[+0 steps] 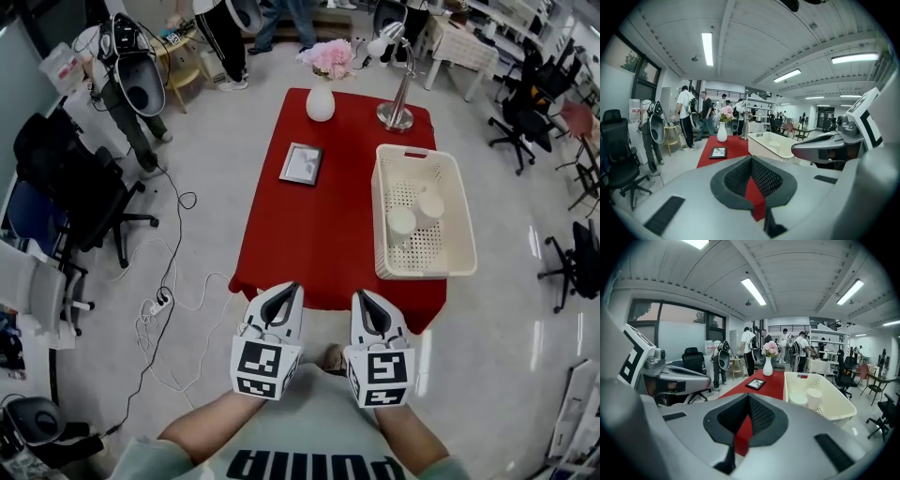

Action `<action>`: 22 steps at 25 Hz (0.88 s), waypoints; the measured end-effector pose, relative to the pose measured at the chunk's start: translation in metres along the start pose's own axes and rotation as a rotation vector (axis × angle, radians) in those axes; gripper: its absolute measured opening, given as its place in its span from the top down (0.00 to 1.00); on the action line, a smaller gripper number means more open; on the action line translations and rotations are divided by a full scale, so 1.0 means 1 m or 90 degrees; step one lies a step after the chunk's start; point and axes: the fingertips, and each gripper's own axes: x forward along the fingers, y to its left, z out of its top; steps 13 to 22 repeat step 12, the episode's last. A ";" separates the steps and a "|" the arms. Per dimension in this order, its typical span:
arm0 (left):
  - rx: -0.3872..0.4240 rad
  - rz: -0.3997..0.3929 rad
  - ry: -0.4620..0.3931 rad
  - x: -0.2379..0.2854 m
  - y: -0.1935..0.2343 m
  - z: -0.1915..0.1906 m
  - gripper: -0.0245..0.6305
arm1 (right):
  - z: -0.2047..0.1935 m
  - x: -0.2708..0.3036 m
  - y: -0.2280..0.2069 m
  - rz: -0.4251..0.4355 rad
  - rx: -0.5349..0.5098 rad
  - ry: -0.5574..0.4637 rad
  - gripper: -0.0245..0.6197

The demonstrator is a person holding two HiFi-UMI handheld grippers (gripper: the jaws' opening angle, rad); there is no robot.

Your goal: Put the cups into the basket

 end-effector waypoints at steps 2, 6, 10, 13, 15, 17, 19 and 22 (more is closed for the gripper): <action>0.000 -0.003 -0.004 0.000 0.002 0.002 0.95 | 0.001 0.001 0.002 -0.001 -0.002 -0.001 0.95; 0.003 -0.006 -0.006 0.000 0.003 0.004 0.95 | 0.002 0.001 0.003 -0.003 -0.004 -0.004 0.95; 0.005 -0.007 -0.008 -0.001 0.001 0.004 0.95 | 0.003 -0.001 0.003 -0.003 -0.007 -0.008 0.95; 0.005 -0.007 -0.009 -0.002 0.000 0.005 0.95 | 0.004 -0.002 0.003 -0.002 -0.008 -0.010 0.95; 0.005 -0.007 -0.009 -0.002 0.000 0.005 0.95 | 0.004 -0.002 0.003 -0.002 -0.008 -0.010 0.95; 0.005 -0.007 -0.009 -0.002 0.000 0.005 0.95 | 0.004 -0.002 0.003 -0.002 -0.008 -0.010 0.95; 0.005 -0.007 -0.009 -0.002 0.000 0.005 0.95 | 0.004 -0.002 0.003 -0.002 -0.008 -0.010 0.95; 0.005 -0.007 -0.009 -0.002 0.000 0.005 0.95 | 0.004 -0.002 0.003 -0.002 -0.008 -0.010 0.95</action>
